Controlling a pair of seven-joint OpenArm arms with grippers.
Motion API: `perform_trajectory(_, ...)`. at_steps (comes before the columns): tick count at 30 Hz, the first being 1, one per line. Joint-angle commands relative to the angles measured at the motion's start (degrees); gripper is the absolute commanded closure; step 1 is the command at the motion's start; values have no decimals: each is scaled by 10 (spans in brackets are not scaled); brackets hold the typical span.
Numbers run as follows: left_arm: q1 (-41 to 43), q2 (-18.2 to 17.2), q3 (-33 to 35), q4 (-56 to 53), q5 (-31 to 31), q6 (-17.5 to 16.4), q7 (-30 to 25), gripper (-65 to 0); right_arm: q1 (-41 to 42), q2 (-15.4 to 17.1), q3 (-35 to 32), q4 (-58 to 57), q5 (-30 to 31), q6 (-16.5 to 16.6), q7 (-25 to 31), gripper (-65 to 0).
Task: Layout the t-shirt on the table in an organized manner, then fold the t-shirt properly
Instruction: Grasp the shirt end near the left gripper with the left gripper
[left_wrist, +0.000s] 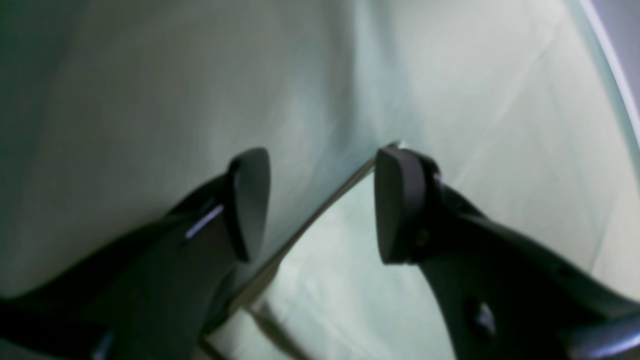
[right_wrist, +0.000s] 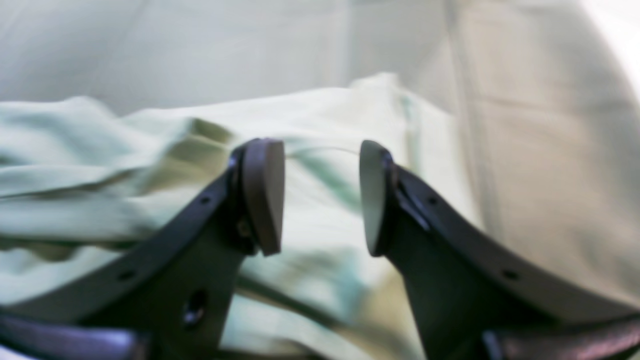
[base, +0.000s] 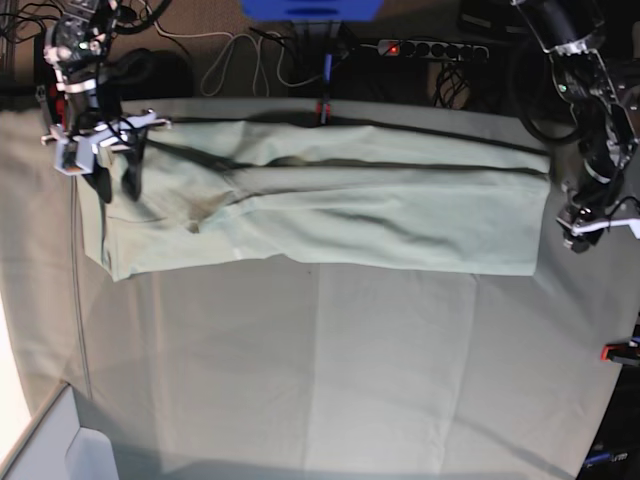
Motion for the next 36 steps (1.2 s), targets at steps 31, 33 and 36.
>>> perform_trajectory(31, -36, -12, 106, -131, 3, -3, -10, -312, -4, 5, -41, -17, 7, 5, 13, -253)
perform_trajectory(33, -36, -18, 119, -132, 3, -3, -10, -238, -5, 5, -41, -16, 7, 5, 13, -253)
perform_trajectory(36, -36, -18, 127, -133, 3, -3, -11, -56, -6, 5, -41, -15, 7, 5, 13, -253)
